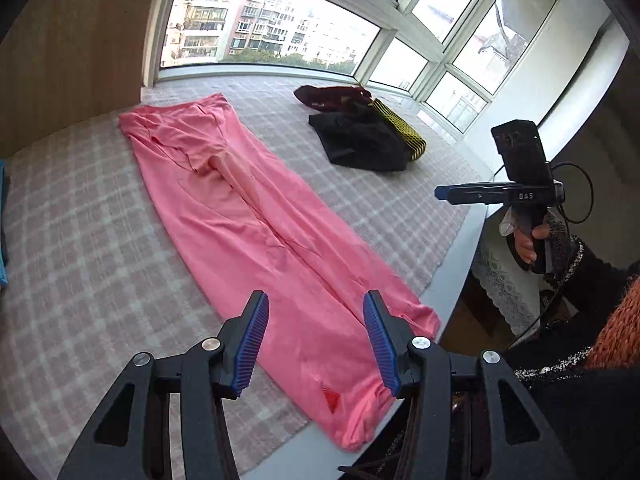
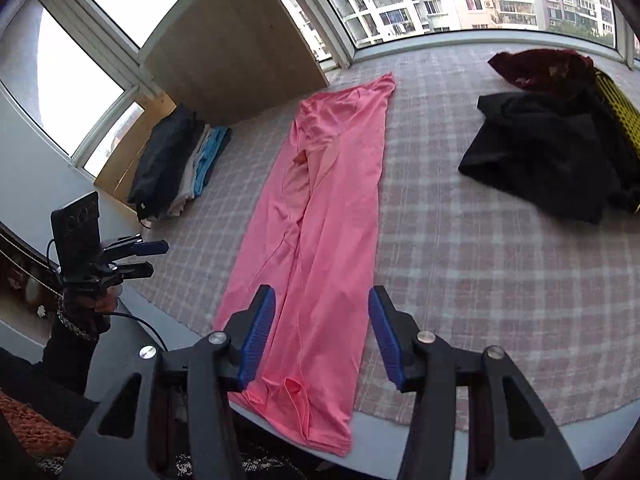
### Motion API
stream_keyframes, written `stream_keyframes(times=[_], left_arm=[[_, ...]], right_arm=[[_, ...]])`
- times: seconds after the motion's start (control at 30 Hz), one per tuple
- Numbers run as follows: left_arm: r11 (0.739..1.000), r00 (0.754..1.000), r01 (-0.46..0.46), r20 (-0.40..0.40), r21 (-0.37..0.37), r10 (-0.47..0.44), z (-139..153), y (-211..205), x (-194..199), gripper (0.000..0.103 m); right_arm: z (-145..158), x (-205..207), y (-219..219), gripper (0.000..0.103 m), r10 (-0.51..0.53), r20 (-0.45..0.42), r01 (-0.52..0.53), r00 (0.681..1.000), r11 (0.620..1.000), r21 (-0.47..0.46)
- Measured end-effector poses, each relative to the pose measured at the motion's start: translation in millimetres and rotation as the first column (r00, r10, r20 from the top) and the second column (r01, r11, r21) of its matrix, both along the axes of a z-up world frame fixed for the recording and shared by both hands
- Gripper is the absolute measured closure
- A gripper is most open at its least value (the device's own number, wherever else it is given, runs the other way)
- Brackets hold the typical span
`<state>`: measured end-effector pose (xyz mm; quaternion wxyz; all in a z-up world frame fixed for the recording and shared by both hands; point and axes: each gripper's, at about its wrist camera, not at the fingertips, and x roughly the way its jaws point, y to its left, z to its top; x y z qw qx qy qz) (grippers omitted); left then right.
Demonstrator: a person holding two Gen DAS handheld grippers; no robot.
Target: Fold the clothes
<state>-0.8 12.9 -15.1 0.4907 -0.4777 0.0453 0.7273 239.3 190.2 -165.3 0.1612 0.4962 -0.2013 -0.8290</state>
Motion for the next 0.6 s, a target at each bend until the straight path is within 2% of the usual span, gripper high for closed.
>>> stream_keyframes(times=[0.03, 0.1, 0.13, 0.2, 0.33, 0.43, 0.53, 0.6], left_arm=[[0.999, 0.999, 0.032, 0.026, -0.010, -0.032, -13, 12, 17, 0.056], [0.992, 0.995, 0.096, 0.023, -0.080, -0.095, -35, 35, 50, 0.056], [0.985, 0.992, 0.127, 0.014, -0.120, -0.126, -44, 44, 69, 0.056], [0.979, 0.990, 0.141, 0.030, -0.144, -0.139, -51, 43, 87, 0.056], [0.967, 0.985, 0.170, 0.064, -0.188, -0.160, -65, 40, 122, 0.056], [0.956, 0.980, 0.192, 0.090, -0.220, -0.176, -76, 38, 149, 0.056], [0.951, 0.980, 0.194, 0.099, -0.241, -0.175, -82, 34, 167, 0.056], [0.957, 0.985, 0.167, 0.080, -0.239, -0.152, -79, 27, 168, 0.056]], right_arm=[[-21, 7, -11, 0.065, 0.037, 0.035, -0.037, 0.999, 0.999, 0.006], [-52, 18, -32, 0.065, 0.111, 0.058, -0.114, 0.992, 0.992, 0.052], [-61, 21, -41, 0.065, 0.139, 0.057, -0.143, 0.989, 0.987, 0.070], [-73, 27, -55, 0.065, 0.176, 0.045, -0.180, 0.983, 0.978, 0.102], [-80, 41, -79, 0.065, 0.257, 0.003, -0.254, 0.966, 0.953, 0.168], [-81, 53, -95, 0.064, 0.305, 0.014, -0.301, 0.952, 0.930, 0.211], [-72, 85, -107, 0.064, 0.432, 0.082, -0.439, 0.898, 0.890, 0.126], [-58, 110, -108, 0.064, 0.449, 0.077, -0.455, 0.890, 0.869, 0.193]])
